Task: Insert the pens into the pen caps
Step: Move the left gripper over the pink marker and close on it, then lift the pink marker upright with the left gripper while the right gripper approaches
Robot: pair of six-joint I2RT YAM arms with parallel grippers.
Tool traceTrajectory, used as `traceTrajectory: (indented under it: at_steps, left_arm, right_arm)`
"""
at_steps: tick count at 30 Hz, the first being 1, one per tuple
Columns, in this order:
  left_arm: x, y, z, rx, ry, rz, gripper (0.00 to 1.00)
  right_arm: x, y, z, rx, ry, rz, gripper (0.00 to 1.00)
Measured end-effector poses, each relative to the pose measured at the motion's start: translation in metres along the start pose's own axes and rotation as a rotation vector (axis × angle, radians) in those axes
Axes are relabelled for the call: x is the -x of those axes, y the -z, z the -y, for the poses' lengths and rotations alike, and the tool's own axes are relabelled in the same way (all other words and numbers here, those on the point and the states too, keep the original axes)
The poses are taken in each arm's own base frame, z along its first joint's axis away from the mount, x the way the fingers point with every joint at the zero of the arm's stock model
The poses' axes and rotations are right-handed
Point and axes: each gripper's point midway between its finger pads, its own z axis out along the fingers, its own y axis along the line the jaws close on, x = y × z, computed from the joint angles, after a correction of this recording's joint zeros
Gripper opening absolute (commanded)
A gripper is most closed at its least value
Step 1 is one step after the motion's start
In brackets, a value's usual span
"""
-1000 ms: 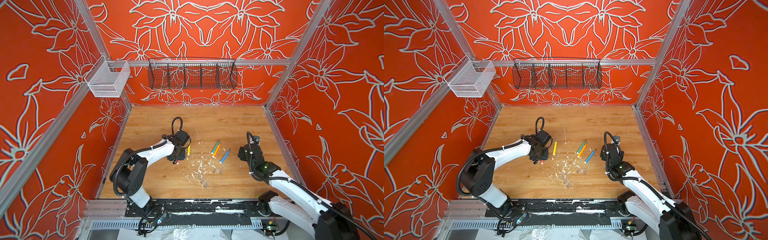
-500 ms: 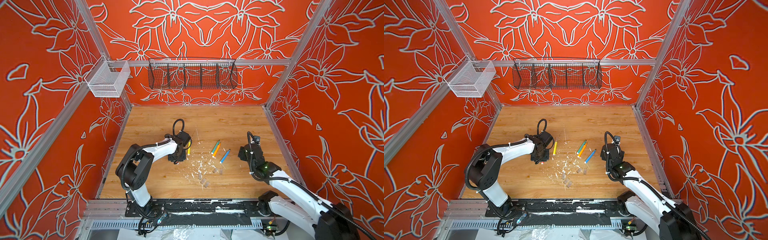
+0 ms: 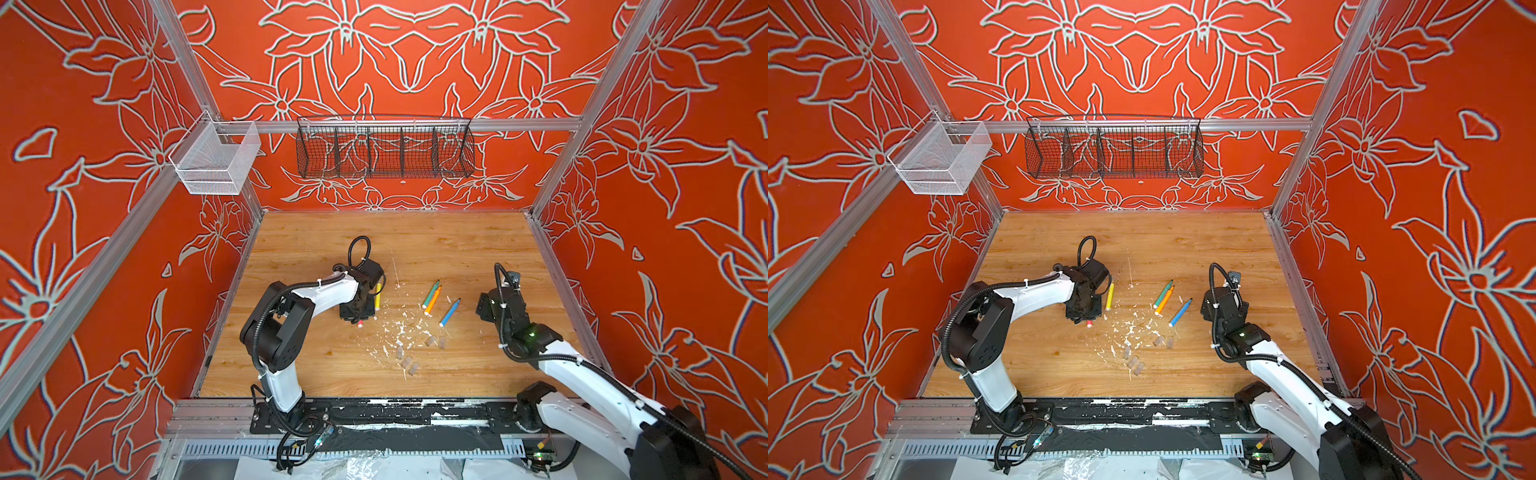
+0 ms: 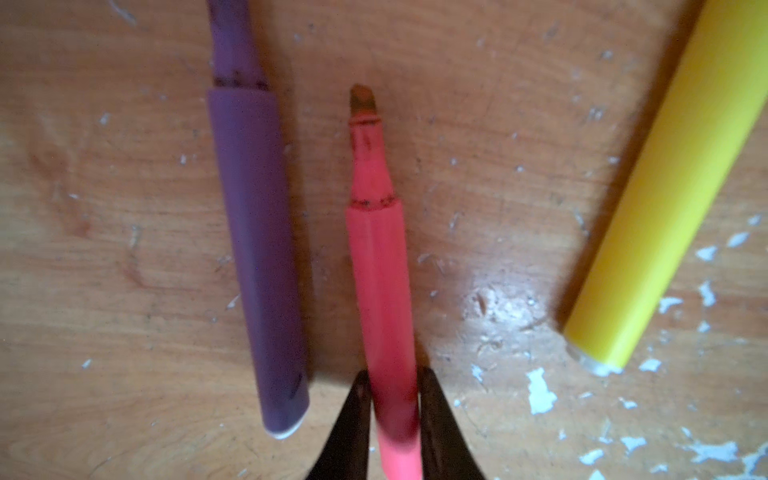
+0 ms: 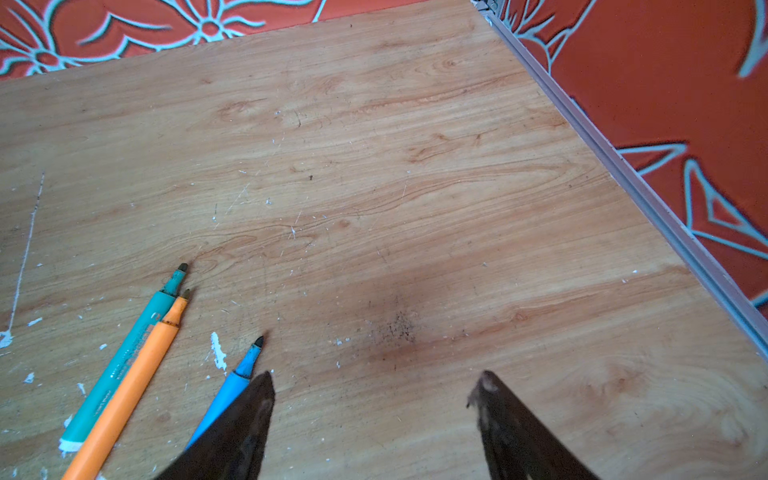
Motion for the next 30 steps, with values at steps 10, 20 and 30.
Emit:
traceTrajectory:
  at_steps: [10, 20, 30]
  left_arm:
    - [0.001, 0.001, 0.000, -0.011, 0.006, -0.003, 0.01]
    - [-0.005, 0.024, -0.005, -0.092, -0.002, 0.075, 0.00]
    - [0.043, 0.155, 0.044, -0.366, 0.003, 0.459, 0.00]
  right_arm:
    - [0.000, 0.000, 0.000, 0.000, 0.000, 0.000, 0.79]
    - [0.002, 0.001, 0.000, 0.003, -0.004, 0.005, 0.79]
    - [0.007, 0.005, 0.000, 0.016, -0.024, 0.023, 0.78]
